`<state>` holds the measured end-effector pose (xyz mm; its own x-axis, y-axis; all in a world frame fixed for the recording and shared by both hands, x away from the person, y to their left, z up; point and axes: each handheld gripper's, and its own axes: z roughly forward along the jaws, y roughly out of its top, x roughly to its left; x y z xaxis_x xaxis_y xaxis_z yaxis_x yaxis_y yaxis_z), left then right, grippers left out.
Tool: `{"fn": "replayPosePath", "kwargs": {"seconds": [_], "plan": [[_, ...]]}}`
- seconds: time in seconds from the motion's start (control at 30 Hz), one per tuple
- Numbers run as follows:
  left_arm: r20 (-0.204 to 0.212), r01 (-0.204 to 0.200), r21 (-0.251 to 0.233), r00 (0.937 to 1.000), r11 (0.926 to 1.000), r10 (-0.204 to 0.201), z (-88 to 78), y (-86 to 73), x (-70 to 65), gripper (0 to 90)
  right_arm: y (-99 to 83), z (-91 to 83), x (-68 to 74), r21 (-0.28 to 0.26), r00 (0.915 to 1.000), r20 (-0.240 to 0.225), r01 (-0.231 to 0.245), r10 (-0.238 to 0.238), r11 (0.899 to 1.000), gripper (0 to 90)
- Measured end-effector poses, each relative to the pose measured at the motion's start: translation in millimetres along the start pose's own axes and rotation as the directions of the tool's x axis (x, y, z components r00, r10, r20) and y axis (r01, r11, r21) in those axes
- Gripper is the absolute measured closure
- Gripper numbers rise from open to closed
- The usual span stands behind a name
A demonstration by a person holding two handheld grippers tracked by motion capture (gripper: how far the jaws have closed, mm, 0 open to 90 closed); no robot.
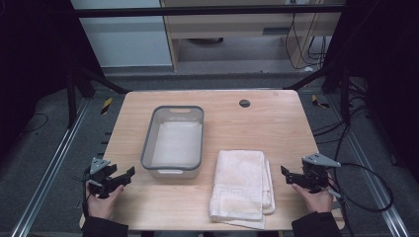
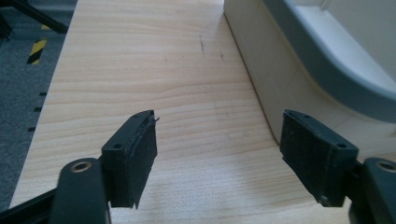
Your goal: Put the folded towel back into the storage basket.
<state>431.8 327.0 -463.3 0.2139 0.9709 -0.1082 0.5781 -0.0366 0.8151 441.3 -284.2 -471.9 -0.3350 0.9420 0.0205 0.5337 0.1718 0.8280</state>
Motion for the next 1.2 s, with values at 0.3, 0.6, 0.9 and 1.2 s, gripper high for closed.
{"fn": "replayPosePath", "kwargs": {"seconds": [0.3,0.6,0.9,1.2], "plan": [[0.034,0.006,-0.044,0.9994,0.9990,-0.004,-12.6,6.4,-6.2,32.1,2.8,-6.3,-0.2,-0.009,0.9994,-0.013,-0.032,0.032,0.999,17.1],[0.050,-0.008,-0.063,0.9987,0.9980,0.011,-17.5,10.5,-13.4,33.9,7.5,-9.6,-0.2,-0.017,0.9992,-0.012,-0.040,0.039,0.999,19.4],[0.083,-0.007,-0.073,0.9965,0.9973,0.013,-20.1,17.9,-23.2,35.1,13.1,-9.3,-1.9,-0.029,0.9988,-0.024,-0.044,0.043,0.999,21.7],[0.095,-0.016,-0.099,0.9951,0.9950,0.025,-20.7,31.1,-31.6,36.1,23.3,-10.1,-0.7,-0.032,0.9982,-0.044,-0.043,0.042,0.999,23.4]]}}
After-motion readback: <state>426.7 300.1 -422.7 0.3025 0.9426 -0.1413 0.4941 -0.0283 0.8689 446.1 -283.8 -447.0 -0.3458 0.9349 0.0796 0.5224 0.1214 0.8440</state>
